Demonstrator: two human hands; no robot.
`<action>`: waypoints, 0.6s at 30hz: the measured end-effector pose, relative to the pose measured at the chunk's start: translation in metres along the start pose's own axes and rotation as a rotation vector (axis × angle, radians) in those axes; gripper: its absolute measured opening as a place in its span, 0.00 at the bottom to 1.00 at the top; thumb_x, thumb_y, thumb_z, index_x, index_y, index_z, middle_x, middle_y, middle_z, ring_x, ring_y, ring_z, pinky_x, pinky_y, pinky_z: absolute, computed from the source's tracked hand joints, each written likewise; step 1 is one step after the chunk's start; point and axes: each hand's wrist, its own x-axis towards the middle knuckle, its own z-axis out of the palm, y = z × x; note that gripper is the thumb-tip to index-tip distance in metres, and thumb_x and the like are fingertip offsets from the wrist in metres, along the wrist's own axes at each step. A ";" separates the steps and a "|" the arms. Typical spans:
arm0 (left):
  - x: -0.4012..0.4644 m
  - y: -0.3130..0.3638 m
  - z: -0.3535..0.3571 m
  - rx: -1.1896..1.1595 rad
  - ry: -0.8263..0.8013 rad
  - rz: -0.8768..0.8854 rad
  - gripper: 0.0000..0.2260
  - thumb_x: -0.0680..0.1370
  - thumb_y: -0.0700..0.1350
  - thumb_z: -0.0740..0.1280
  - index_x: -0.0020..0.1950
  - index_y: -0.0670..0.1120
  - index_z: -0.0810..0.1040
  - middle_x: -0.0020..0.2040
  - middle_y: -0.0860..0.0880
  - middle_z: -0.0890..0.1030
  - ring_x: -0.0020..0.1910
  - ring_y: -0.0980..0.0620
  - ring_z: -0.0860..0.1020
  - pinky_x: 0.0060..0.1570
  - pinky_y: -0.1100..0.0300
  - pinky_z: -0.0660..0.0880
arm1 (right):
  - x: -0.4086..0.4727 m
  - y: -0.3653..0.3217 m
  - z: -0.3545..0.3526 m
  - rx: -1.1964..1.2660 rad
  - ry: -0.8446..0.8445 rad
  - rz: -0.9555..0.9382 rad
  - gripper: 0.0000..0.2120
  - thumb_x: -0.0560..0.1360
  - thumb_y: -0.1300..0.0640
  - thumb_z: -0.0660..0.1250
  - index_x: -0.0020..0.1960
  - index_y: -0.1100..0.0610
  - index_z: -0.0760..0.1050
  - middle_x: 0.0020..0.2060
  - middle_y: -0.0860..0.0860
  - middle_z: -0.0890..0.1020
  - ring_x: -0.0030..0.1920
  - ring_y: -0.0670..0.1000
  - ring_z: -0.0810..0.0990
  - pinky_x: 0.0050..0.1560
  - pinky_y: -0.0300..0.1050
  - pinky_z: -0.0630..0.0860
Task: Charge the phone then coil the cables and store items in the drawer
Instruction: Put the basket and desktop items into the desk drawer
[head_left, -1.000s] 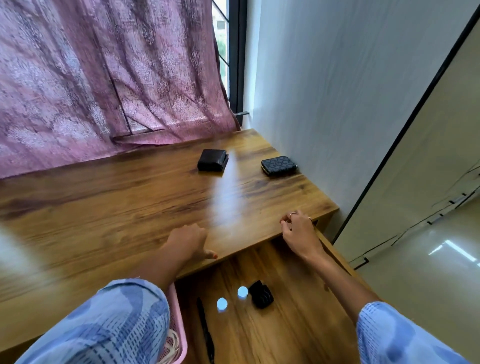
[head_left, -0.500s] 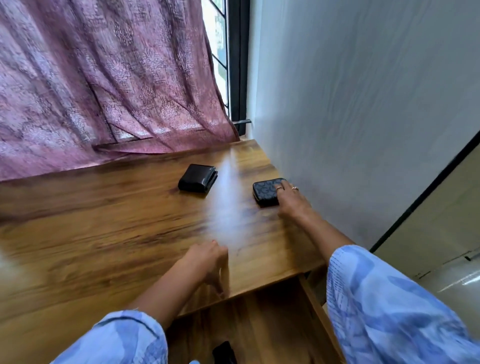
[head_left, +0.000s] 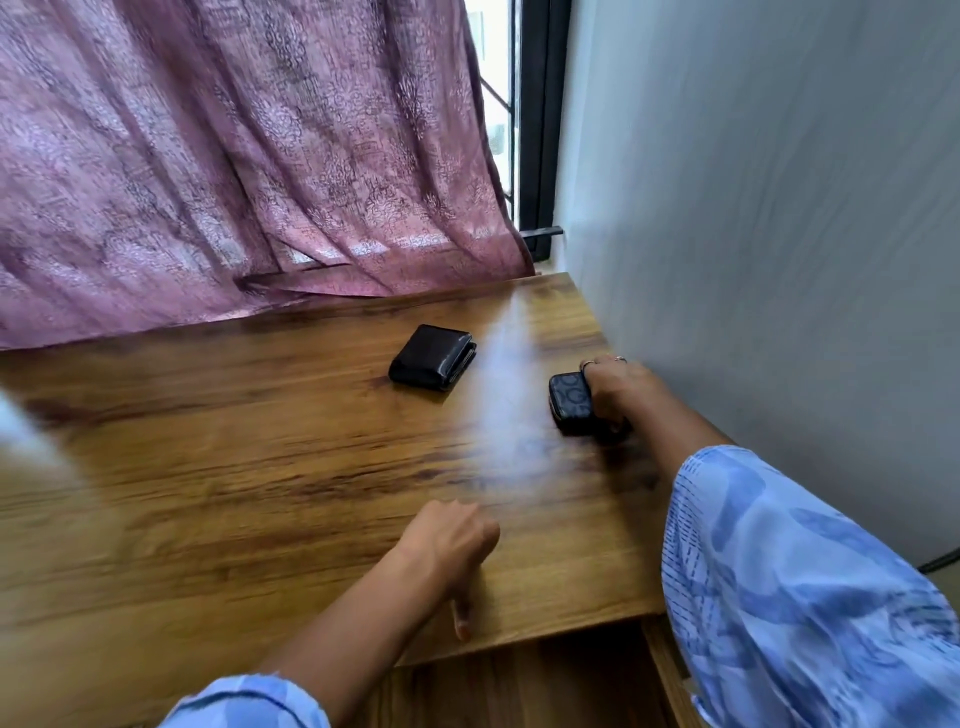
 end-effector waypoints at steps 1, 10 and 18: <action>0.000 0.000 0.000 -0.002 0.006 -0.001 0.16 0.70 0.47 0.74 0.54 0.43 0.78 0.55 0.45 0.80 0.53 0.45 0.79 0.50 0.50 0.77 | -0.002 0.001 -0.002 0.000 0.004 -0.012 0.25 0.71 0.61 0.67 0.67 0.58 0.65 0.67 0.57 0.68 0.68 0.57 0.68 0.67 0.53 0.67; -0.006 0.002 0.003 -0.017 0.042 -0.025 0.17 0.71 0.45 0.74 0.57 0.43 0.77 0.57 0.44 0.78 0.55 0.44 0.77 0.52 0.51 0.75 | -0.048 -0.011 0.009 -0.053 0.047 -0.063 0.39 0.60 0.50 0.77 0.65 0.57 0.65 0.62 0.55 0.72 0.62 0.57 0.71 0.59 0.51 0.74; -0.030 -0.012 0.039 -0.142 0.041 -0.077 0.42 0.69 0.59 0.72 0.76 0.48 0.57 0.76 0.43 0.60 0.70 0.44 0.66 0.65 0.51 0.68 | -0.172 -0.033 0.012 -0.064 -0.063 -0.072 0.35 0.58 0.40 0.77 0.58 0.55 0.70 0.47 0.50 0.76 0.51 0.53 0.77 0.49 0.47 0.76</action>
